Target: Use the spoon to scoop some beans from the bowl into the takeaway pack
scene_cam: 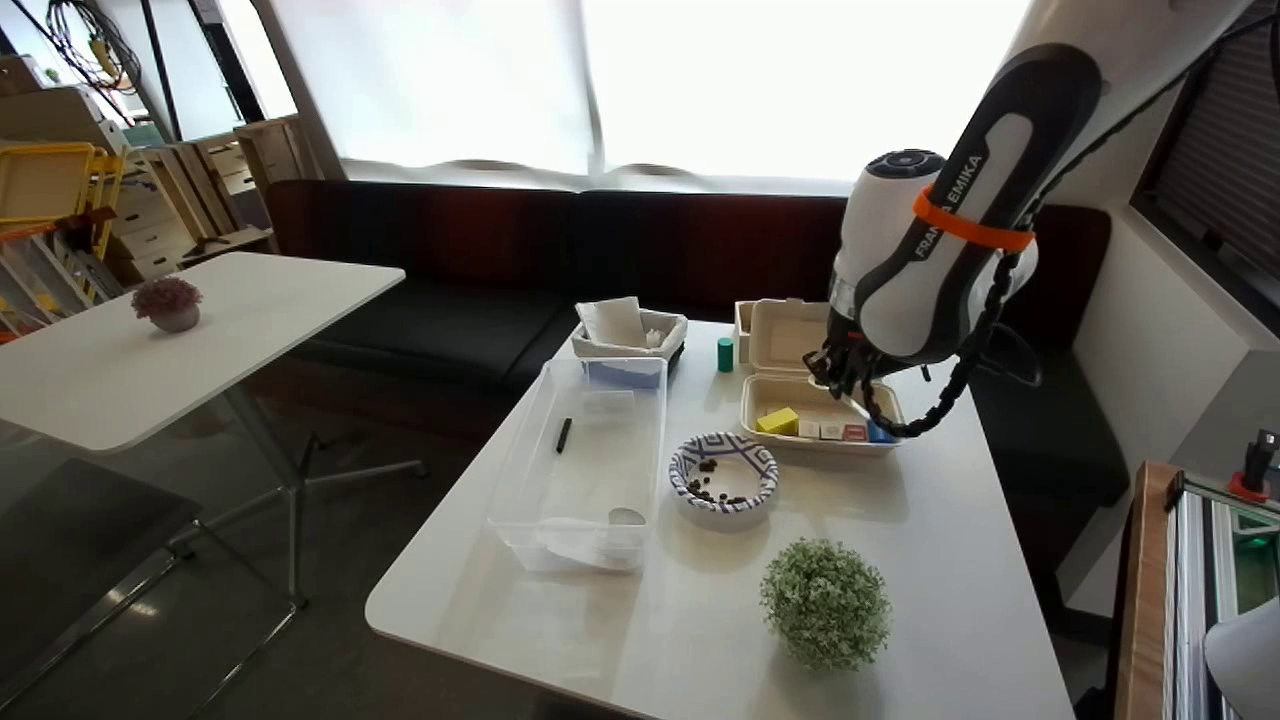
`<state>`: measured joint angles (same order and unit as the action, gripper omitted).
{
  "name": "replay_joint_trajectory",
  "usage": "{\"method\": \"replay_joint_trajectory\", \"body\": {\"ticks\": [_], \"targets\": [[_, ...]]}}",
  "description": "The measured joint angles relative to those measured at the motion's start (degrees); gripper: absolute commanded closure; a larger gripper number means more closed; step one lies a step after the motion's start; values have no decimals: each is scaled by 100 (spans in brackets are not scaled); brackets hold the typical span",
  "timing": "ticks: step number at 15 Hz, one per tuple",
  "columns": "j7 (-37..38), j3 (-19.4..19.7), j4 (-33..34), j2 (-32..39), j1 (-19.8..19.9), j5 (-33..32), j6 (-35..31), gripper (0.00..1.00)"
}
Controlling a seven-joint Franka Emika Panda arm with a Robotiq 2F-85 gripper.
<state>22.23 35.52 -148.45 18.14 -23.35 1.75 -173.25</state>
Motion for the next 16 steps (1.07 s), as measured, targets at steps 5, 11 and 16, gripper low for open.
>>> {"method": "replay_joint_trajectory", "body": {"ticks": [5,11,16], "targets": [[521,590,389,520,-375,-229,429,97],[1680,1600,638,1049,-1649,-1161,1374,97],[2430,1989,642,1126,-2482,-1837,2192,97]]}}
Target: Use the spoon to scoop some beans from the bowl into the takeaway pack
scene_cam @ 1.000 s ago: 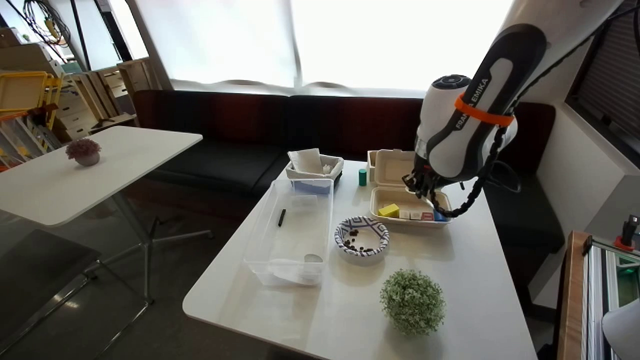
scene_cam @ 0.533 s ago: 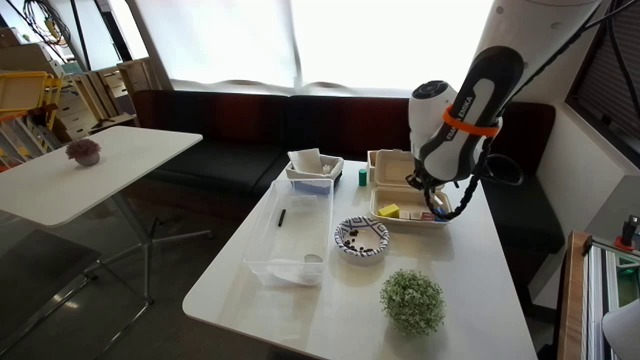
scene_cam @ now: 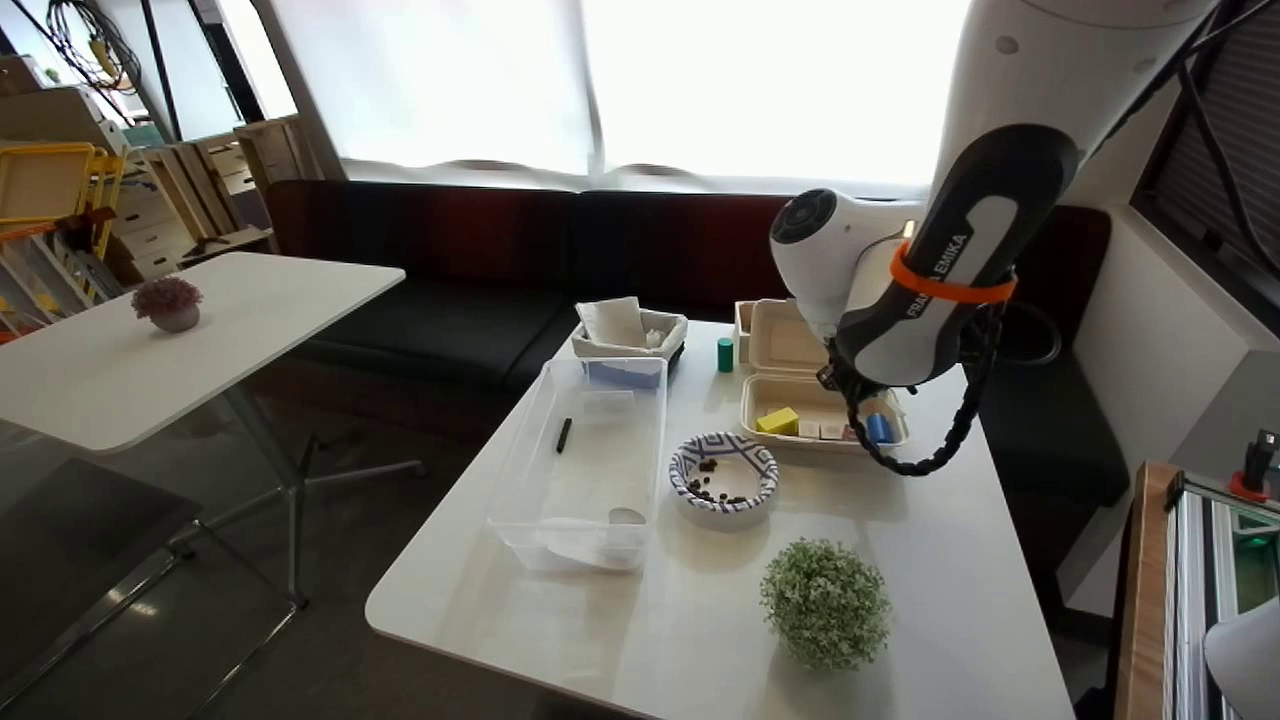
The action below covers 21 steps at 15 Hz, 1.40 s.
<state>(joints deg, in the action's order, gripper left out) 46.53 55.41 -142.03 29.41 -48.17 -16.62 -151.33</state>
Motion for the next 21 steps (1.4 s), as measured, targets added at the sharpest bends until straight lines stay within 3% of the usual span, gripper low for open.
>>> {"method": "replay_joint_trajectory", "body": {"ticks": [8,12,16,21], "targets": [[1222,216,230,147,-609,-1629,941,97],[2017,-79,374,230,-683,-2447,1797,97],[2487,-1023,551,212,-278,-2827,3008,97],[2683,-2720,978,195,1003,-3063,4210,97]]}}
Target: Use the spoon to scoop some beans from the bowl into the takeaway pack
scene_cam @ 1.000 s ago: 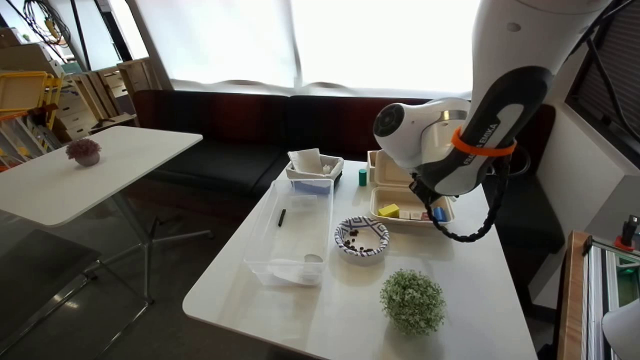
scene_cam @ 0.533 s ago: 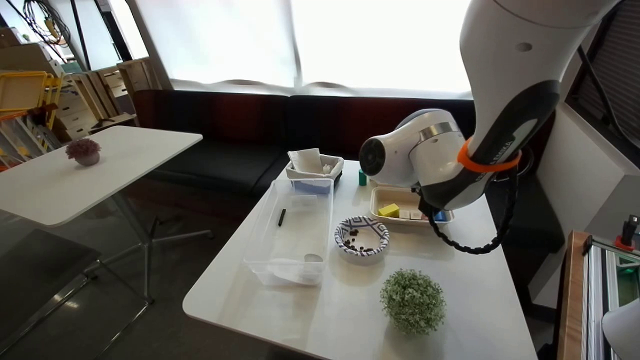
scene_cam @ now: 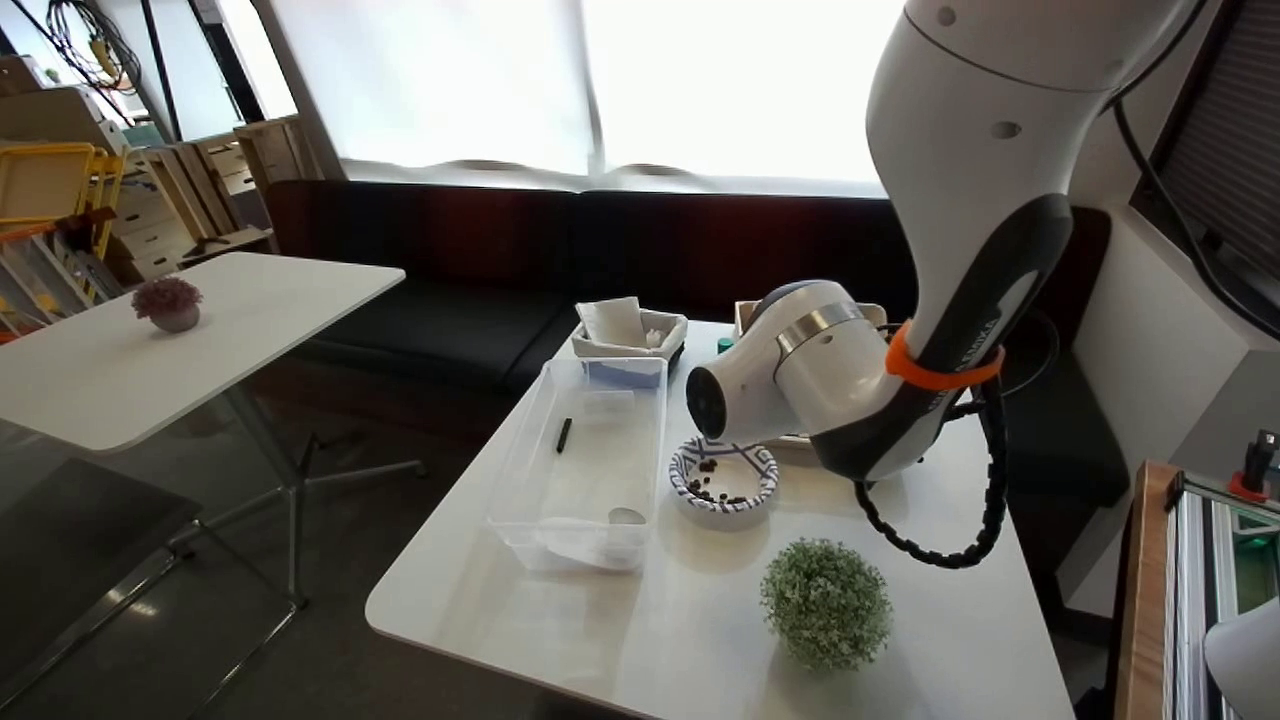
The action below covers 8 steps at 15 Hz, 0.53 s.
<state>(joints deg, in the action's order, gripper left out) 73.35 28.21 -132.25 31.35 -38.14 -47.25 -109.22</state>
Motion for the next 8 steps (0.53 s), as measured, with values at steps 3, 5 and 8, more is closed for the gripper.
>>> {"method": "replay_joint_trajectory", "body": {"ticks": [3,5,8], "targets": [[87,-915,274,-3,916,-304,318,97],[103,-1383,443,-4,1461,-463,347,97],[60,-1911,642,-52,2141,-489,242,97]]}}
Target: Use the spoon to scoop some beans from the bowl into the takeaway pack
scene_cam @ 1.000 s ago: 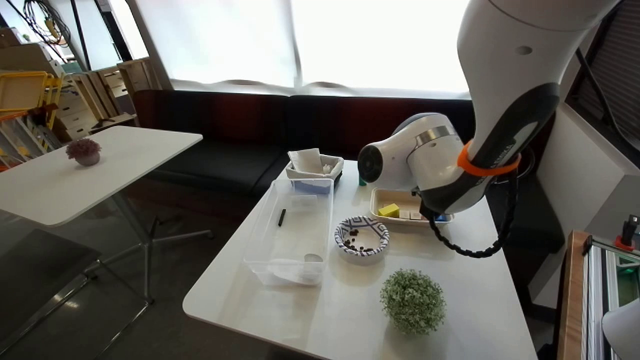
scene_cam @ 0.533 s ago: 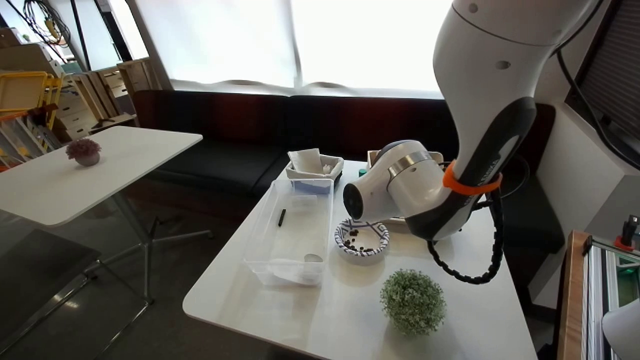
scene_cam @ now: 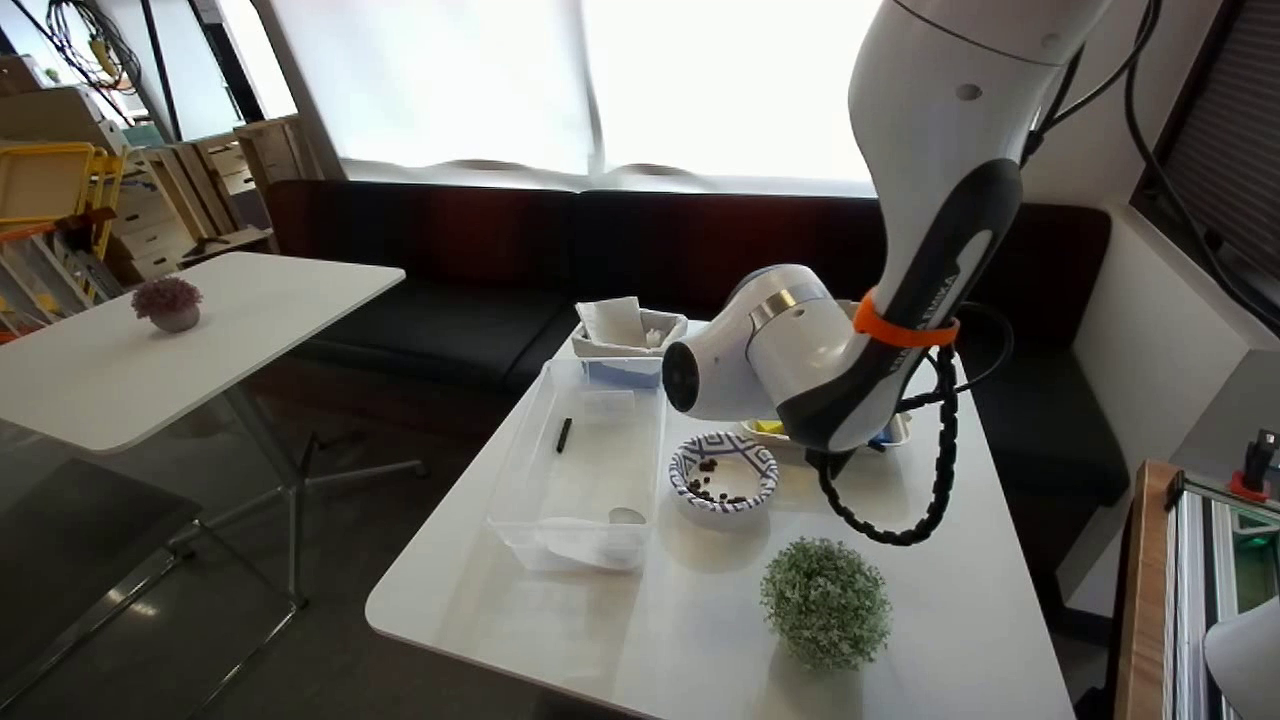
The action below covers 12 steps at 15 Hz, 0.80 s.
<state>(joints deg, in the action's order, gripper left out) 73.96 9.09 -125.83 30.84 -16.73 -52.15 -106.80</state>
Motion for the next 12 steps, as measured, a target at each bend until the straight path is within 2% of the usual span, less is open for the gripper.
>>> {"method": "replay_joint_trajectory", "body": {"ticks": [3,6,12], "targets": [[-259,-337,39,-215,583,102,-487,97],[-681,-468,-75,-585,1061,279,-1174,97],[-1928,-495,-710,-1205,1618,887,-2871,97]]}}
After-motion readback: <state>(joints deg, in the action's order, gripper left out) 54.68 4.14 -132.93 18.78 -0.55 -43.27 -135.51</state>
